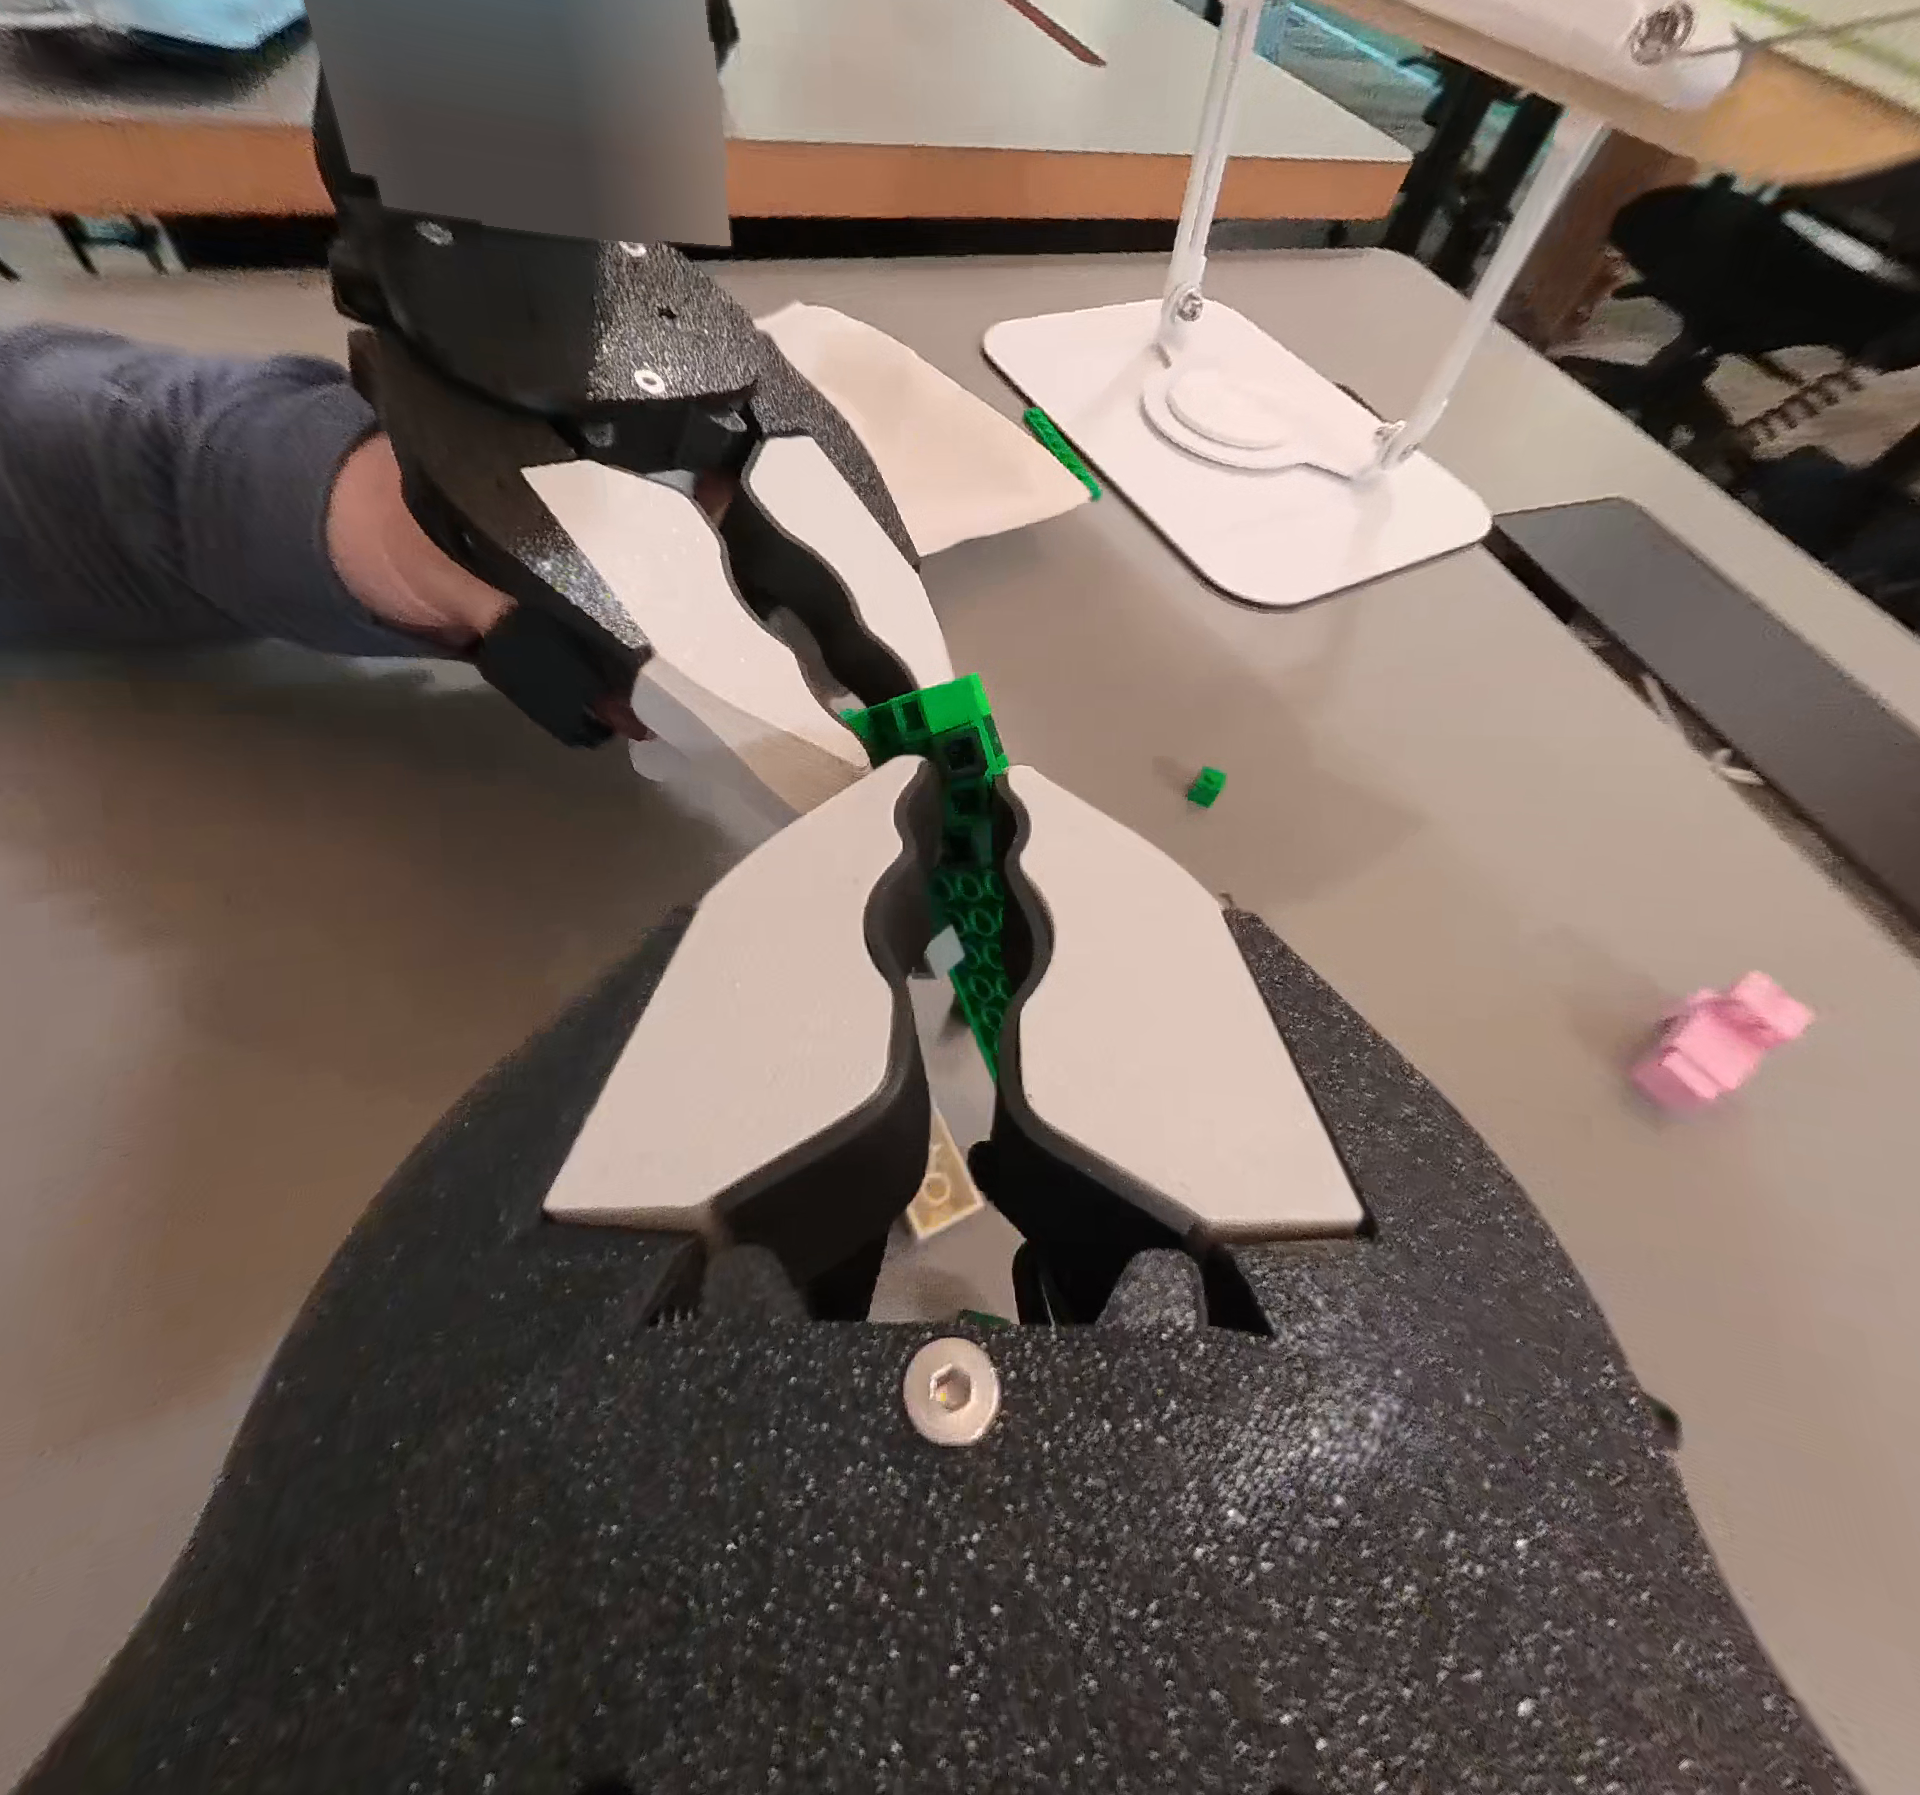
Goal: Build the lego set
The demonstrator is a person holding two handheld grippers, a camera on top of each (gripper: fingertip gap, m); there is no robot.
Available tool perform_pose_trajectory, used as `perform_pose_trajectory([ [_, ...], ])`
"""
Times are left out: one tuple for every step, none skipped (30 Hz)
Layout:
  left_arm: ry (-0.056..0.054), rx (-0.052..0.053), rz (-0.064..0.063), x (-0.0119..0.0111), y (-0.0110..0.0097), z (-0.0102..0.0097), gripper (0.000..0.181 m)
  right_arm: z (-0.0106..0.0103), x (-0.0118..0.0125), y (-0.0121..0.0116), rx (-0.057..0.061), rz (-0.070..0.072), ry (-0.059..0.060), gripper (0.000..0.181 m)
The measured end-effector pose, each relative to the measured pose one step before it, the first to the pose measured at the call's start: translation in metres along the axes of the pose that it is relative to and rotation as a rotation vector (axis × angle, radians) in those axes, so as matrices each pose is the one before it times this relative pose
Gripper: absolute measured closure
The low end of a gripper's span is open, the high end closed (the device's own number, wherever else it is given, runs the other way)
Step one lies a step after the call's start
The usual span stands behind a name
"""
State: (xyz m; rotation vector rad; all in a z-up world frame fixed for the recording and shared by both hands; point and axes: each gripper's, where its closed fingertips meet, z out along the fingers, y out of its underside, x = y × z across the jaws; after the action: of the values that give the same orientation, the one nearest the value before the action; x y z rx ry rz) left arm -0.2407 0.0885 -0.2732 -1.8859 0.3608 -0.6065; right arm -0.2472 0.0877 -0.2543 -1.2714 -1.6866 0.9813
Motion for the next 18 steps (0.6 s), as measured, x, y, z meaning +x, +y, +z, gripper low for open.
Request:
perform_pose_trajectory([
  [0.0056, -0.0037, -0.0082, 0.00009, 0.00112, 0.00042, 0.164, 0.00008, -0.00004, 0.00078, 0.0075, 0.0242, -0.0139, 0.173],
  [0.0084, 0.0005, -0.0126, 0.00023, 0.00058, 0.00023, 0.164, -0.00007, 0.00004, 0.00022, 0.0107, 0.0267, -0.0151, 0.173],
  [0.0114, 0.0035, -0.0185, 0.00038, -0.00006, 0.00014, 0.164, -0.00045, -0.00012, -0.00025, 0.0133, 0.0277, -0.0172, 0.173],
  [0.0111, 0.0037, -0.0187, 0.00059, -0.00017, 0.00014, 0.164, -0.00099, 0.00052, -0.00065, 0.0122, 0.015, -0.0081, 0.173],
  [0.0004, -0.0002, -0.0135, -0.00033, 0.00019, 0.00009, 0.164, -0.00125, 0.00116, -0.0005, 0.0037, -0.0144, 0.0095, 0.173],
  [-0.0144, -0.0049, 0.0019, -0.00173, 0.00063, -0.00005, 0.164, -0.00125, 0.00088, -0.00042, -0.0073, -0.0389, 0.0205, 0.173],
  [-0.02, -0.0143, 0.0116, -0.00194, 0.00138, 0.0002, 0.164, -0.00072, -0.00043, -0.00124, -0.0094, -0.047, 0.0183, 0.172],
  [-0.0111, -0.0146, 0.0175, -0.00022, 0.00158, 0.00049, 0.164, -0.00006, -0.00163, -0.00181, -0.0101, -0.0456, 0.0123, 0.17],
  [-0.0055, -0.0067, 0.0133, 0.00083, 0.00081, 0.00083, 0.164, 0.00109, -0.00206, -0.00039, -0.0209, -0.0408, 0.0058, 0.167],
  [0.0013, -0.0054, 0.009, 0.00168, 0.00073, 0.0009, 0.164, 0.00244, -0.00287, 0.00101, -0.0323, -0.0384, 0.0009, 0.164],
  [0.0009, -0.0058, 0.0057, 0.00133, 0.00081, 0.00094, 0.164, 0.00252, -0.00276, 0.00194, -0.0349, -0.0386, 0.0004, 0.162],
  [-0.002, -0.0073, 0.0069, 0.00052, 0.00111, 0.00081, 0.164, 0.00164, -0.00127, 0.00185, -0.029, -0.0351, 0.0064, 0.162],
  [-0.0051, -0.0124, 0.0108, -0.00007, 0.00203, 0.00065, 0.164, 0.00135, -0.00037, 0.00084, -0.0226, -0.0289, 0.0131, 0.163],
  [-0.0014, -0.0051, 0.0122, 0.00073, 0.00063, 0.00055, 0.164, 0.00073, 0.00016, 0.00041, -0.0188, -0.0248, 0.0128, 0.165],
  [0.0012, -0.0012, 0.0107, 0.00163, -0.00027, 0.00012, 0.164, 0.00009, -0.00017, -0.00028, -0.0136, -0.0232, 0.0089, 0.167],
  [-0.0115, -0.0015, 0.0165, -0.00057, -0.0005, -0.00027, 0.164, -0.00002, -0.00026, -0.00093, -0.0077, -0.0188, 0.0103, 0.168],
  [-0.0078, -0.0008, 0.0134, -0.00061, -0.00049, -0.00092, 0.164, 0.0, -0.00014, -0.00103, -0.0033, -0.0119, 0.01, 0.169],
  [0.0027, -0.0009, 0.0031, 0.0, -0.00014, -0.00083, 0.164, -0.00008, -0.00035, -0.00108, 0.0038, 0.0069, -0.0006, 0.169],
])
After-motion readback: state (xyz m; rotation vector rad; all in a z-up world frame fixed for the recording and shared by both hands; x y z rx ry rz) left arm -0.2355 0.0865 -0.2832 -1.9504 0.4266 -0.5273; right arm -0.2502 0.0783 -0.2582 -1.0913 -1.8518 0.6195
